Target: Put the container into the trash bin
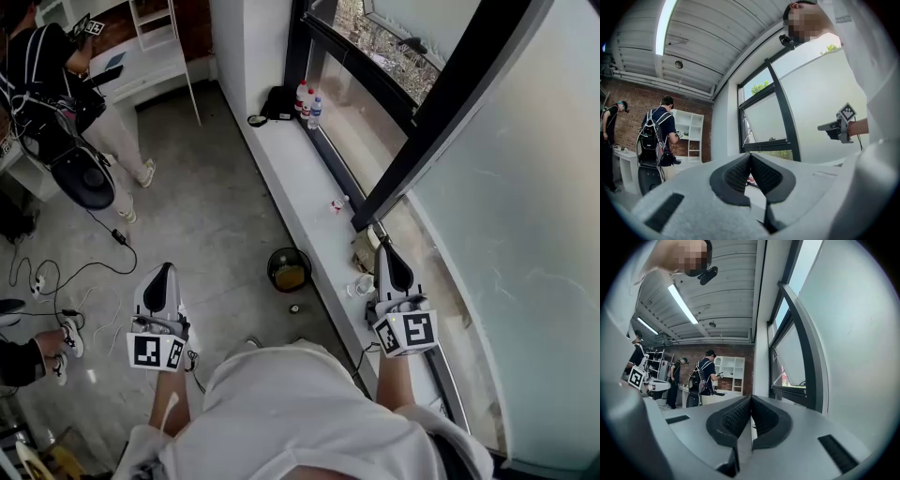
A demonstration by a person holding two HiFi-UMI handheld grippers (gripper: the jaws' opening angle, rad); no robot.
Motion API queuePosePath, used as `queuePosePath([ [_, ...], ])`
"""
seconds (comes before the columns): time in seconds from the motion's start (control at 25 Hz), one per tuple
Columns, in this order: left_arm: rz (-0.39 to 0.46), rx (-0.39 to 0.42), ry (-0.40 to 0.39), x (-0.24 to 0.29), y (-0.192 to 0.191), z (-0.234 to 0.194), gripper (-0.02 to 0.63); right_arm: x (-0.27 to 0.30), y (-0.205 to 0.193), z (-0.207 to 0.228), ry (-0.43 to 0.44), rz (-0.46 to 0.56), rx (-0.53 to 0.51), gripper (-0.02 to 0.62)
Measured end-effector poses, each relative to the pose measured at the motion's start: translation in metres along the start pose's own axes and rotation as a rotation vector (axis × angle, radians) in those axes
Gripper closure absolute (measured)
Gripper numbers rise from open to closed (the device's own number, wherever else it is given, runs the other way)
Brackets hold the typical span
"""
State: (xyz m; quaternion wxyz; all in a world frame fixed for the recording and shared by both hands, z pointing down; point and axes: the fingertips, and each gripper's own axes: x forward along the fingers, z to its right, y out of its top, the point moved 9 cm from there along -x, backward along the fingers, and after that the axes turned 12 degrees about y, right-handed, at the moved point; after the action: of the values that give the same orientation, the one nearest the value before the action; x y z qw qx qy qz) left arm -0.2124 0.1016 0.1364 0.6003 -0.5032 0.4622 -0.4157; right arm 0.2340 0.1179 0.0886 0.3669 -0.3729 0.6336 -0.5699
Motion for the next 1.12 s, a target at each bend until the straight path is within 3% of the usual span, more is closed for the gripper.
queuePosePath([
  [0.84,-0.015,-0.023,0.018,-0.01,-0.007,-0.008,0.591,0.013,-0.009,-0.015,0.021,-0.035,0.003,0.595],
  [1.12,-0.013,-0.028,0.007,-0.002,-0.006,-0.005,0.591,0.01,-0.001,-0.004,-0.017,-0.014,-0.029,0.595],
])
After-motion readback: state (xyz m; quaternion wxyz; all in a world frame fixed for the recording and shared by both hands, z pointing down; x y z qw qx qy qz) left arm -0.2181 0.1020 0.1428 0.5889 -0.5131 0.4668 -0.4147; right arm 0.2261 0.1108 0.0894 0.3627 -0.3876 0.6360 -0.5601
